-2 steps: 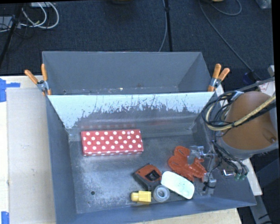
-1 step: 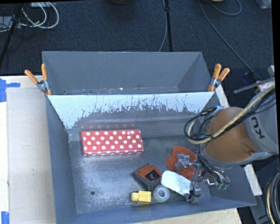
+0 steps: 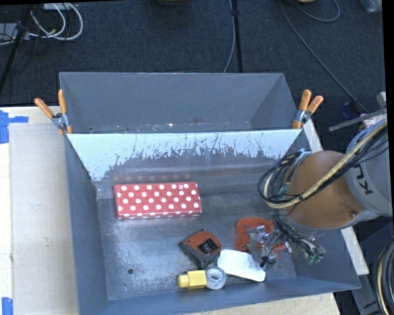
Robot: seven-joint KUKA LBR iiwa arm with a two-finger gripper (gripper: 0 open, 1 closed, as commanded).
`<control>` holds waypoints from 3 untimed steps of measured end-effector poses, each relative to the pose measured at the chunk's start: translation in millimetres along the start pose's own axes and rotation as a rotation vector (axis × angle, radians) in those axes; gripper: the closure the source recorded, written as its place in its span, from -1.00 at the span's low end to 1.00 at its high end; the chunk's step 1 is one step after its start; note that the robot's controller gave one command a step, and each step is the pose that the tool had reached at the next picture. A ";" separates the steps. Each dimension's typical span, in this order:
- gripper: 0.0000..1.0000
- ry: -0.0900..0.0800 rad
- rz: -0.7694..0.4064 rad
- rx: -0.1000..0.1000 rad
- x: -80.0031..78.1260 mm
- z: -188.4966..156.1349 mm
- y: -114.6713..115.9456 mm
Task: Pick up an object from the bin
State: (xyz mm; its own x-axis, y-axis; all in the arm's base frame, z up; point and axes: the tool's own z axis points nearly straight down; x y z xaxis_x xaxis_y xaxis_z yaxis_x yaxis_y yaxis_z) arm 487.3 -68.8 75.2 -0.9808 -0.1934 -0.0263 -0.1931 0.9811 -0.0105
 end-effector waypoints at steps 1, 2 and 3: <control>1.00 0.000 -0.001 0.000 0.0 0.0 0.1; 1.00 0.010 -0.036 -0.001 -0.2 -26.1 42.4; 1.00 0.005 -0.072 -0.007 -46.3 -43.0 53.8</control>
Offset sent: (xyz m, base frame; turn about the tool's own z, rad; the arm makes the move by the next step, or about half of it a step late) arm -0.0101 0.0834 0.0535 -0.0811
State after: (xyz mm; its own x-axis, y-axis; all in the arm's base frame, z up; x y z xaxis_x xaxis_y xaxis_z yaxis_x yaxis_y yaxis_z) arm 521.1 -6.8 118.8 -0.9645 -0.2634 -0.0209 -0.2633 0.9647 -0.0056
